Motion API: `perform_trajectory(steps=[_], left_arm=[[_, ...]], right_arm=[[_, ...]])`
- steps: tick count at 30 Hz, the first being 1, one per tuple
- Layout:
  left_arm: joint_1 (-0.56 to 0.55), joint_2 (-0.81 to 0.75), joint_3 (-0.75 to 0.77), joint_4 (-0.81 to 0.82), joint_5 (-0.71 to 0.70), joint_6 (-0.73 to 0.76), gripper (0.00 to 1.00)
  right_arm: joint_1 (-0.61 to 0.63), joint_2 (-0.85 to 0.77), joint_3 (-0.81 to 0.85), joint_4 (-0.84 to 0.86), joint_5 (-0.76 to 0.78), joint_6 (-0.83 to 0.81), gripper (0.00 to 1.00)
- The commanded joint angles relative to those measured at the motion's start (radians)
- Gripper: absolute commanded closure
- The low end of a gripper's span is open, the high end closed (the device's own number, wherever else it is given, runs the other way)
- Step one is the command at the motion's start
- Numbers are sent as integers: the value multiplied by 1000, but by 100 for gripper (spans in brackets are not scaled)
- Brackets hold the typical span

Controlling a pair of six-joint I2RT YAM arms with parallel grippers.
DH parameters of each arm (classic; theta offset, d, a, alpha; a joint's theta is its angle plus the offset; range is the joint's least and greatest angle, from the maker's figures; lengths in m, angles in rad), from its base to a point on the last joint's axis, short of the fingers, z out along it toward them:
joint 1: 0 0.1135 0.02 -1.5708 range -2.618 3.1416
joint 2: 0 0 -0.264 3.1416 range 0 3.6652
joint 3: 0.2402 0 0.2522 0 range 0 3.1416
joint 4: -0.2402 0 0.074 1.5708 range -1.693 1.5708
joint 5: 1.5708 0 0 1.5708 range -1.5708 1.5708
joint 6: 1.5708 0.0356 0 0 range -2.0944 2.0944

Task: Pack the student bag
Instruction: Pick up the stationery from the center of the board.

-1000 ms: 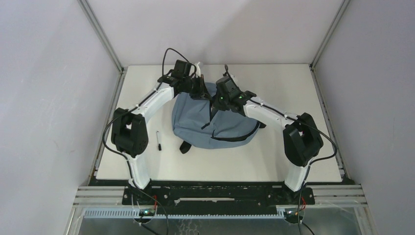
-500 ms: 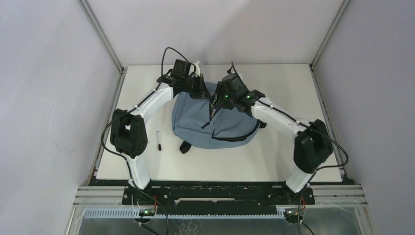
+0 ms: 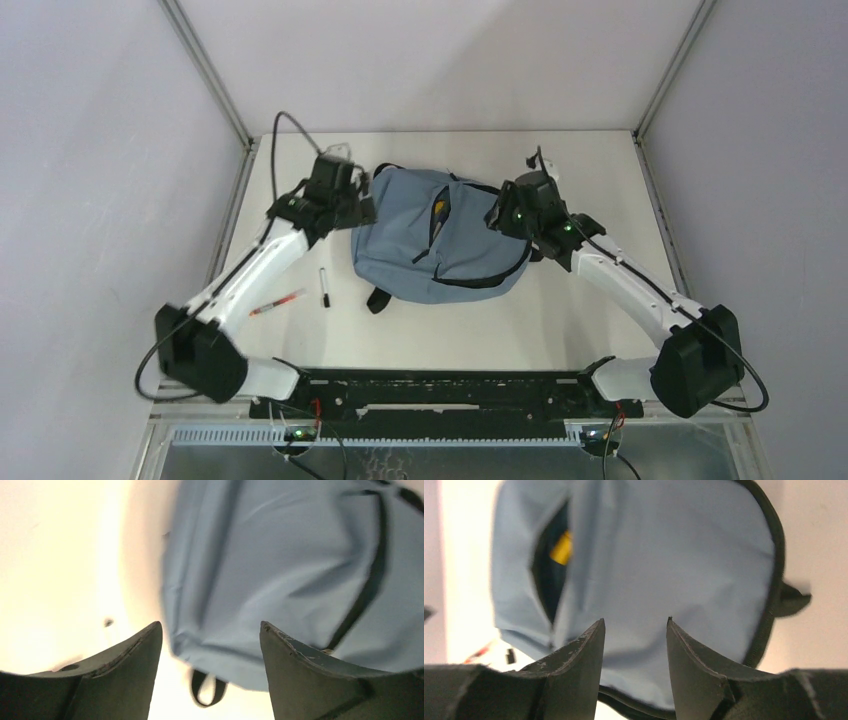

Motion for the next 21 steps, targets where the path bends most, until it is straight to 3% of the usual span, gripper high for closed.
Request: perform_trajectory(steps=[1, 6, 11, 14, 21], left_arm=[[19, -197, -224, -68, -317, -73, 25], [69, -272, -418, -40, -295, -203, 24], [187, -202, -512, 39, -137, -242, 30], [235, -126, -531, 97, -64, -242, 37], [240, 53, -520, 115, -97, -281, 51]], right_arm=[[-23, -38, -70, -3, 10, -4, 44], [-62, -20, -78, 30, -20, -9, 44], [-82, -14, -78, 60, -57, -11, 44], [-84, -10, -78, 51, -59, -10, 44], [-87, -6, -79, 26, -59, 2, 44]])
